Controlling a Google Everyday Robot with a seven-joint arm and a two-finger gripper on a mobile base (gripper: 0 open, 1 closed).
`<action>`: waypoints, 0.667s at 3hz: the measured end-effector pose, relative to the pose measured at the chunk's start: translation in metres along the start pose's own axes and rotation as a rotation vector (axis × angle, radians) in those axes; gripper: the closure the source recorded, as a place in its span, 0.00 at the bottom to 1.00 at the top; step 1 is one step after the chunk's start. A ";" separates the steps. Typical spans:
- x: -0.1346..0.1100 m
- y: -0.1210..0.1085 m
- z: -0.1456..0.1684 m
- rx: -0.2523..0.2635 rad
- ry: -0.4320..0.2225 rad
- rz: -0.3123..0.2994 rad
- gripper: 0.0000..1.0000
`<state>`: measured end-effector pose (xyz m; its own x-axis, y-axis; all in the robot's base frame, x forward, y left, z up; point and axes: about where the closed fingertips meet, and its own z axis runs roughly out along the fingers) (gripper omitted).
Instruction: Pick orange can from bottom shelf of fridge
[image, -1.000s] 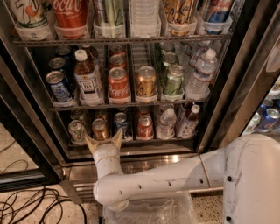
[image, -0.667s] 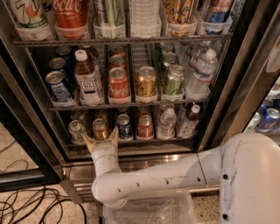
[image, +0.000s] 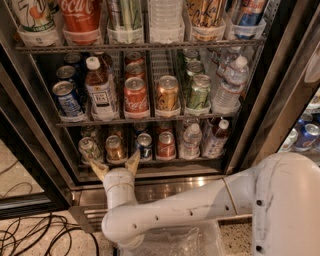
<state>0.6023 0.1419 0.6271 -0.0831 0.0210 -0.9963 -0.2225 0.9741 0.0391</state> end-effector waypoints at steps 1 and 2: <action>0.001 0.006 -0.021 0.019 -0.003 0.006 0.12; 0.002 0.013 -0.030 0.021 -0.005 0.009 0.16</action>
Offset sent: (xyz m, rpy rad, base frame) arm -0.0467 0.0087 0.0016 0.0109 -0.0062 -0.0301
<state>0.5697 0.1476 0.6281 -0.0800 0.0305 -0.9963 -0.2018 0.9783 0.0462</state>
